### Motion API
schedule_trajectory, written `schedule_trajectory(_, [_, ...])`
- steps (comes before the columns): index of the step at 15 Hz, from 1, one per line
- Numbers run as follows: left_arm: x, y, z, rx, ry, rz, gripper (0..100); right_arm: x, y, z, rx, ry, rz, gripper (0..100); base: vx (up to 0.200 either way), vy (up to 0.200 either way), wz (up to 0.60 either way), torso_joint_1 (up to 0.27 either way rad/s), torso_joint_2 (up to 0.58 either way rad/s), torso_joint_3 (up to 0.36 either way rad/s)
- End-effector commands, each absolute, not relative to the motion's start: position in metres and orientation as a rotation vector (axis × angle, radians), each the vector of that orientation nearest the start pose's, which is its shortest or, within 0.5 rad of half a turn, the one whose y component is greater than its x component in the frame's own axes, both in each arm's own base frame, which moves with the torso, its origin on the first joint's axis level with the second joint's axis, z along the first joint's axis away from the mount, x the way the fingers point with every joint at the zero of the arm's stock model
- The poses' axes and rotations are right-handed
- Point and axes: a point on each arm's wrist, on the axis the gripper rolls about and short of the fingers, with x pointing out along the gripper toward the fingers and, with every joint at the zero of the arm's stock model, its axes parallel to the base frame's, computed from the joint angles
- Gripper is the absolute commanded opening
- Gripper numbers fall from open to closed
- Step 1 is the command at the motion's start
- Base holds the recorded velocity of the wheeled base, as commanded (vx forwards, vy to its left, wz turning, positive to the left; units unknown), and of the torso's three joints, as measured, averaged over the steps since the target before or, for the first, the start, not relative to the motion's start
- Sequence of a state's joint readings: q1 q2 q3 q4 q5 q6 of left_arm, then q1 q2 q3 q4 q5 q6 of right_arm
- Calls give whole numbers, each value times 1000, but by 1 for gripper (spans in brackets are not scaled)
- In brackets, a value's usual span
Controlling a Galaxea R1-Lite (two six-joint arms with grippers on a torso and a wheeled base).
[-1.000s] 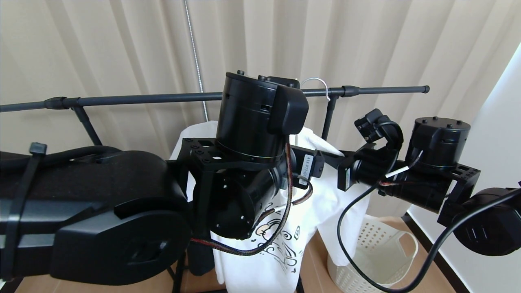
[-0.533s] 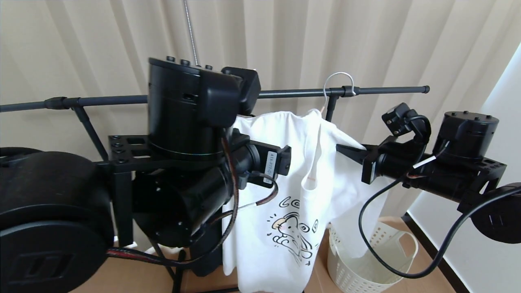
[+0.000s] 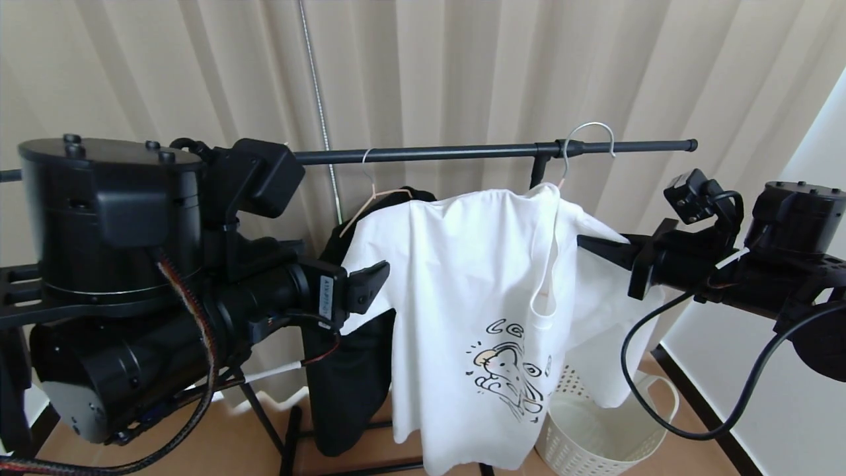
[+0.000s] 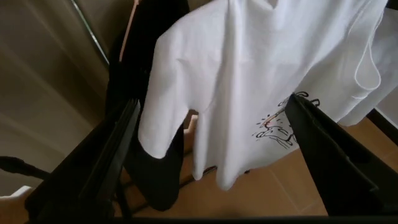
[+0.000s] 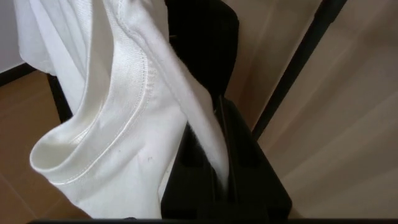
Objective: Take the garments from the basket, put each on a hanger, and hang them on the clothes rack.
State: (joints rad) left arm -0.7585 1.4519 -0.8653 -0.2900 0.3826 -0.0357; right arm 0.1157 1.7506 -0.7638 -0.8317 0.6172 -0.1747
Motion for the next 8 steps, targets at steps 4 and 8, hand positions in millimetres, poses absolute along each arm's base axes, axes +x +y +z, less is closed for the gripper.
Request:
schedule_trajectory(4, [195,-144,210,113,307,-352,100,301,38,174,-119,69,809,0,0,0,0,0,0,0])
schedule_trajectory(8, [200,-148,196,129,348,-368,100,298,38,174,-125,45,830,0,0,0,0,0,0,0])
